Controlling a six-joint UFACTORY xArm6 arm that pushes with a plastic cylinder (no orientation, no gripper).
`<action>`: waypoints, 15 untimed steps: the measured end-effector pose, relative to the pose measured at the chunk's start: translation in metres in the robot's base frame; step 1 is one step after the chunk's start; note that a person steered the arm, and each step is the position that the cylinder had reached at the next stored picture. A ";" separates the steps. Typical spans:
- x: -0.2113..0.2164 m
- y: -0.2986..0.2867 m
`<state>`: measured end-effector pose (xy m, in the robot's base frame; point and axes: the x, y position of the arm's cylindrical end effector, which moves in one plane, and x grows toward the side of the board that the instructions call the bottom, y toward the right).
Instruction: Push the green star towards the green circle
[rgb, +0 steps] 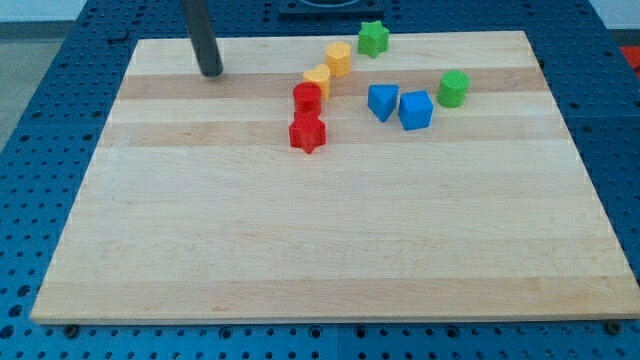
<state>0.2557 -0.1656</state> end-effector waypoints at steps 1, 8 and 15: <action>-0.024 0.020; -0.063 0.156; -0.064 0.250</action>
<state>0.1919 0.0839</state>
